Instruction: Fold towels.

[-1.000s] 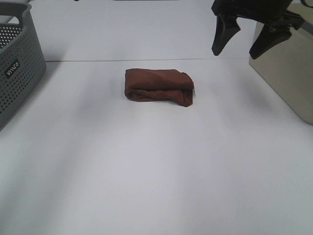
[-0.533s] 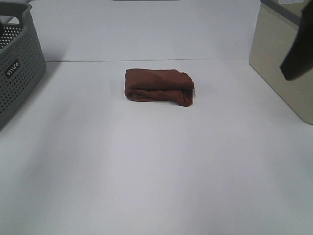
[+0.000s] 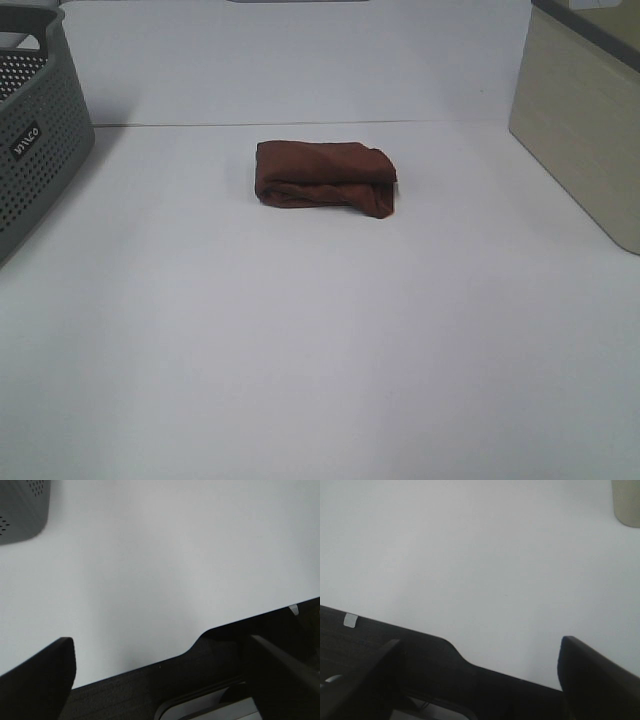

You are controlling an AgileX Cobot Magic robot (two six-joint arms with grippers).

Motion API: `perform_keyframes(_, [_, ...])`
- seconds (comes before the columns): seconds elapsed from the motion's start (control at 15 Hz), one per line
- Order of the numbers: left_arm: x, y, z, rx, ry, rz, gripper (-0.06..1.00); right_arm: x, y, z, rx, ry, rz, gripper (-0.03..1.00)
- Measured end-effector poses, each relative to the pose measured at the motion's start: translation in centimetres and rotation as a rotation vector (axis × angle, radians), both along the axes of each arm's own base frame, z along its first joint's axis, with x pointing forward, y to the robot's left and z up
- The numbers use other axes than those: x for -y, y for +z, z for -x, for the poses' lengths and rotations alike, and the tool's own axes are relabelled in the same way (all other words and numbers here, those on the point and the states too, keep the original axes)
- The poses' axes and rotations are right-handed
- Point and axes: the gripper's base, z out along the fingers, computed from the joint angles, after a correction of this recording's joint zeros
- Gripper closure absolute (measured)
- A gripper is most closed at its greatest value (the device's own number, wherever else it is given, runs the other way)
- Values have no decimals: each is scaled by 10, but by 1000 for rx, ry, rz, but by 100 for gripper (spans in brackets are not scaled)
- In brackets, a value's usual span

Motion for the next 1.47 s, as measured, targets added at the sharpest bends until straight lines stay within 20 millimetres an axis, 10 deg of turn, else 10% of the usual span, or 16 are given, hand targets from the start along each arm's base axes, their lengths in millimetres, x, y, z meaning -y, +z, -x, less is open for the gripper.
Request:
perform_keyframes(0.4, [-15, -38, 66, 292, -97, 47, 10, 11, -49, 37, 232, 37, 4, 19])
perform_keyframes(1.47, [-13, -48, 56, 417, -133, 23, 11, 13, -56, 40, 282, 51, 17, 19])
